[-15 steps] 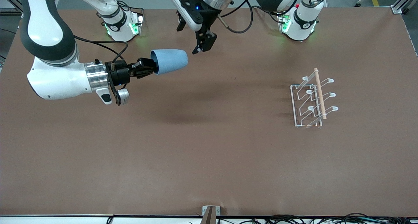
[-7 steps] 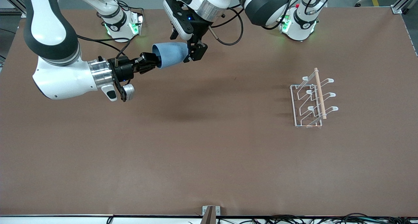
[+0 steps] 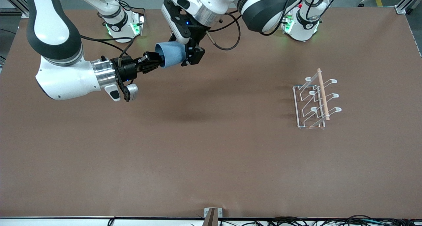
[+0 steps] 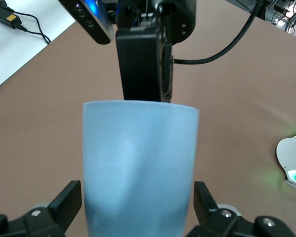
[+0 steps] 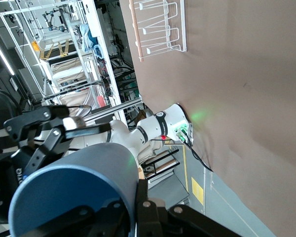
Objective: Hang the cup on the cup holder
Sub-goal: 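Open the right gripper and release the cup to the left gripper, then carry the cup with the left gripper over the wire rack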
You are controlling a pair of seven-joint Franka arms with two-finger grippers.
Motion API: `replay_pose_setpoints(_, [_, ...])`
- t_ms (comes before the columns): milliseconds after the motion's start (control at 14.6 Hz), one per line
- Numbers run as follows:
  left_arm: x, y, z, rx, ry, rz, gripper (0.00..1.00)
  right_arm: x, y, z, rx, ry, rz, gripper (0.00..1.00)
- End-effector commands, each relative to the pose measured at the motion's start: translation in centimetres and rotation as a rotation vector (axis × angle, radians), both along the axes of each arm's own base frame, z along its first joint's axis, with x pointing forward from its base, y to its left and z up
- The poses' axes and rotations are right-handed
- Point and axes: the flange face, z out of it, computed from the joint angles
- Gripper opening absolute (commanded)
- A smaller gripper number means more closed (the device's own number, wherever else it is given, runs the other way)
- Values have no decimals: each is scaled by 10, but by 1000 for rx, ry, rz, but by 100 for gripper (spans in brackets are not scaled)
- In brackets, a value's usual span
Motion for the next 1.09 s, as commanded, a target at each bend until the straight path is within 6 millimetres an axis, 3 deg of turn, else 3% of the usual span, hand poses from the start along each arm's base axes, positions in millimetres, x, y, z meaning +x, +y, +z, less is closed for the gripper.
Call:
replay_pose_setpoints(0, [5,-7,-4,-4,-40,-25,98,-3,4,7,15,26,-10,5])
replay_pose_setpoints(68, [6,-7,-5,0,-46,-28,92,-2,3,7,15,26,-12,6])
replay_pose_setpoints(205, [5,-7,-5,8,-59,-29,56,-3,3,7,9,37,-14,7])
replay_pose_setpoints(274, [5,-6,-6,16,-57,-30,44,-2,3,8,8,39,-17,8])
replay_pose_setpoints(342, [4,-5,-8,31,-52,-32,36,-2,4,8,6,42,-17,10])
replay_pose_setpoints(410, [3,-3,-10,58,-42,-37,34,-2,4,8,0,53,-21,15])
replay_pose_setpoints(479, [2,-1,-12,87,-35,-40,34,-2,4,9,-8,69,-29,48])
replay_pose_setpoints(547, [2,2,-15,125,-27,-43,34,-1,2,10,-8,67,-32,99])
replay_pose_setpoints(821, [-1,28,-26,348,34,-45,34,6,-14,10,-54,30,-51,100])
replay_pose_setpoints(1026, [20,82,-41,586,117,-29,35,20,-68,-12,-303,-59,-83,100])
